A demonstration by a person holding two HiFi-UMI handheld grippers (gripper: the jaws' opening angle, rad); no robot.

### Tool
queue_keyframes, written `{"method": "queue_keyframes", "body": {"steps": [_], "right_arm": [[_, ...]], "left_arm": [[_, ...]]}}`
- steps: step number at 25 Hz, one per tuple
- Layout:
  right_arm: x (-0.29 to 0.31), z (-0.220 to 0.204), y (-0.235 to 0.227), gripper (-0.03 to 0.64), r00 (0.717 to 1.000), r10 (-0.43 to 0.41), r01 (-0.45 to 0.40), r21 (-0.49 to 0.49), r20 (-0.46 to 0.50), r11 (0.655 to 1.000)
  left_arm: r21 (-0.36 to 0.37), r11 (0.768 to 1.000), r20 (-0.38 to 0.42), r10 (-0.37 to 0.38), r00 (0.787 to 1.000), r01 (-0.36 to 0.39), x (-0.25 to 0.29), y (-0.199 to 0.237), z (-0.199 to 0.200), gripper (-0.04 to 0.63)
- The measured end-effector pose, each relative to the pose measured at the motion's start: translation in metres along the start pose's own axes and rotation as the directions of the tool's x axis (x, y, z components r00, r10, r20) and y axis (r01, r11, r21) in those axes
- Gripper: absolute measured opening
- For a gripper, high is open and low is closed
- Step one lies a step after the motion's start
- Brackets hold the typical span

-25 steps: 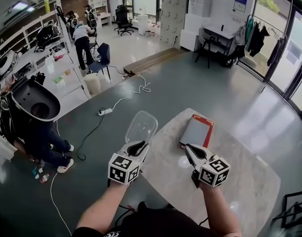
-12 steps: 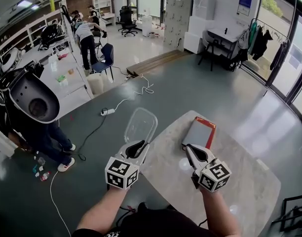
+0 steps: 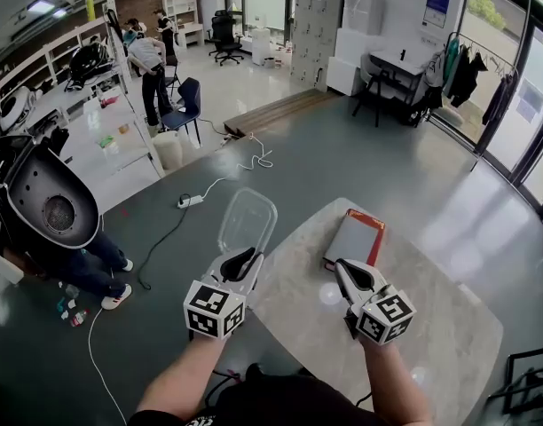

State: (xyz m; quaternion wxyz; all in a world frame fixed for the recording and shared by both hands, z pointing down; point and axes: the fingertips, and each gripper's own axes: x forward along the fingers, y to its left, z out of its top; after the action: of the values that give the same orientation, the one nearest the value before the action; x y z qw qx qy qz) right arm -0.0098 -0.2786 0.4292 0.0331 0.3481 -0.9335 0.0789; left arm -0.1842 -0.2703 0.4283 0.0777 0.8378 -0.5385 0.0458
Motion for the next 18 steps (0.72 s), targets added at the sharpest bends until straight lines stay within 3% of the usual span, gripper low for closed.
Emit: {"method": "queue_keyframes", "body": {"steps": [18], "right_arm": [[0.001, 0.013, 0.006, 0.012, 1.0, 0.006, -0.005, -0.014, 0.012, 1.0]], "left_arm": [[0.016, 1.0, 0.038, 0.0, 0.999, -0.001, -0.007, -0.003, 0.018, 0.061]]}}
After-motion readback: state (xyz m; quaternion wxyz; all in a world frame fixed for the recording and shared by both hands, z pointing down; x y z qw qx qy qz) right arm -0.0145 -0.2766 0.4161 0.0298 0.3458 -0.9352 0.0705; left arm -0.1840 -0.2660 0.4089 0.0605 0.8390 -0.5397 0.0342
